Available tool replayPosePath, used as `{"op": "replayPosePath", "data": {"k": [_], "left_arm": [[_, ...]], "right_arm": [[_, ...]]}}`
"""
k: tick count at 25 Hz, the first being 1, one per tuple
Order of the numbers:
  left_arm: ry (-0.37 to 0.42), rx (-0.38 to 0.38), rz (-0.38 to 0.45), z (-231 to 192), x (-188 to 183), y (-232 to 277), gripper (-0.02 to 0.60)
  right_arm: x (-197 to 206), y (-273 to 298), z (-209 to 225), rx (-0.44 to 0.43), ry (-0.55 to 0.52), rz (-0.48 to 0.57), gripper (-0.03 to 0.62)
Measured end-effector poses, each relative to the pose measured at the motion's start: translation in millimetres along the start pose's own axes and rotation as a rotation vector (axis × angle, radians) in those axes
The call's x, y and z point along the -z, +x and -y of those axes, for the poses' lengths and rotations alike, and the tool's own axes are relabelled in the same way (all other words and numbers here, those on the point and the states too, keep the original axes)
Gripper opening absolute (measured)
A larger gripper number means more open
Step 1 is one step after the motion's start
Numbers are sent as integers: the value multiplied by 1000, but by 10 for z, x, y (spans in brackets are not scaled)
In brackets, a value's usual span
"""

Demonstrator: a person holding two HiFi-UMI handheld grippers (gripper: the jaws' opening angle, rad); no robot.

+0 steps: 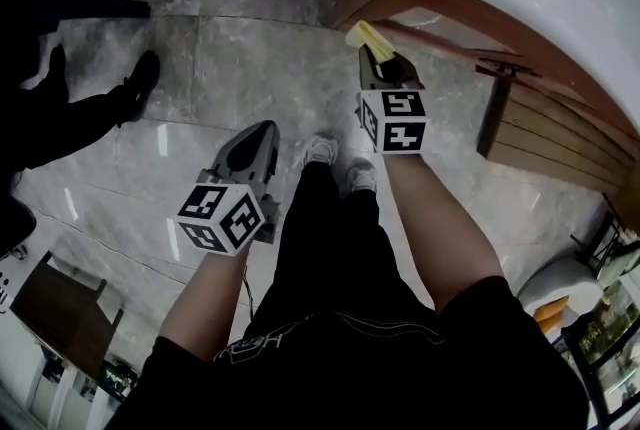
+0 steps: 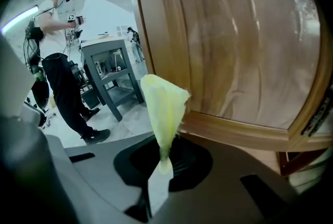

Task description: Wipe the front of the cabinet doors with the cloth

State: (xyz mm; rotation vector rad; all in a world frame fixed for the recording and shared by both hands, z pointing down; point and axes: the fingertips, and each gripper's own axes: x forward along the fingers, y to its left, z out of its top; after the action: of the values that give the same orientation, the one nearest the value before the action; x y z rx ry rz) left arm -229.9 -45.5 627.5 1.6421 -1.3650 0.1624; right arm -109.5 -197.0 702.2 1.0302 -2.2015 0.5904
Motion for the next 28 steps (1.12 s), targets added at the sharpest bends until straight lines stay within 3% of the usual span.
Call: {"op": "replayPosePath", "data": {"k": [7, 14, 28], "left_arm": [[-33, -33, 9, -227, -29, -83, 6], [-39, -40, 10, -234, -47, -75, 6], [-8, -3, -10, 140, 91, 8, 6]], "right_arm": [[-42, 237, -164, -14, -29, -18, 40], [-30, 320, -17, 12, -14, -29, 40], [32, 133, 386, 67, 26, -10, 40]]}}
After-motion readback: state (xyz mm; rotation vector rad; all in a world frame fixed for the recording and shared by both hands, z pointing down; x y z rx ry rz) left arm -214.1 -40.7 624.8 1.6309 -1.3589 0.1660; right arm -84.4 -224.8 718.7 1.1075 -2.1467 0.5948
